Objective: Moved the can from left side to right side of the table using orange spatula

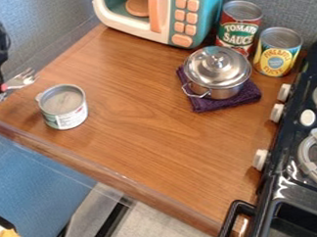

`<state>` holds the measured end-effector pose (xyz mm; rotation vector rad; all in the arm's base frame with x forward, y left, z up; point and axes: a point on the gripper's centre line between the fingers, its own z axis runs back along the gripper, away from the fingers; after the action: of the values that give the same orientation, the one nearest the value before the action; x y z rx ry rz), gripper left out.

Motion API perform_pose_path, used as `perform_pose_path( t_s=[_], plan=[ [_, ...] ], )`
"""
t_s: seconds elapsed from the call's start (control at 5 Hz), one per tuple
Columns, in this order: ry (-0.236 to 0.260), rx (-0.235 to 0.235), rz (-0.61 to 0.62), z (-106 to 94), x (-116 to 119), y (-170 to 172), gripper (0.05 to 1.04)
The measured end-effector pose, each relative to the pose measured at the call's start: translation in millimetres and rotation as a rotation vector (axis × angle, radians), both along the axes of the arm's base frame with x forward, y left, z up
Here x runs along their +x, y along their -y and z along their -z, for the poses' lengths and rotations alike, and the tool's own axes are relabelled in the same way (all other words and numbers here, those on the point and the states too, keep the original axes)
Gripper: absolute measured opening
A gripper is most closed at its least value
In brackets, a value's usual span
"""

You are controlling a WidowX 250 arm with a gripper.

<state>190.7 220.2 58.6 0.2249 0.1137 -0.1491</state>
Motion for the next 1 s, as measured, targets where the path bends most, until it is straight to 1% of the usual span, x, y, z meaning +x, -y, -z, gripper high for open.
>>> perform_pose_path(
  t_s=[0.2, 0.4, 0.6, 0.8, 1.0],
  plan=[
    [-0.091, 0.026, 0.026, 8.9, -9, 12, 0.402],
    [-0.163, 0.026, 0.055, 18.5, -18, 29, 0.402],
    [-0.183, 0.027, 0.070, 17.3, -24, 51, 0.402],
    [-0.160, -0.013, 0.130, 15.1, -22, 96, 0.402],
    [-0.107, -0.034, 0.163, 8.3, -13, 131, 0.402]
  ],
)
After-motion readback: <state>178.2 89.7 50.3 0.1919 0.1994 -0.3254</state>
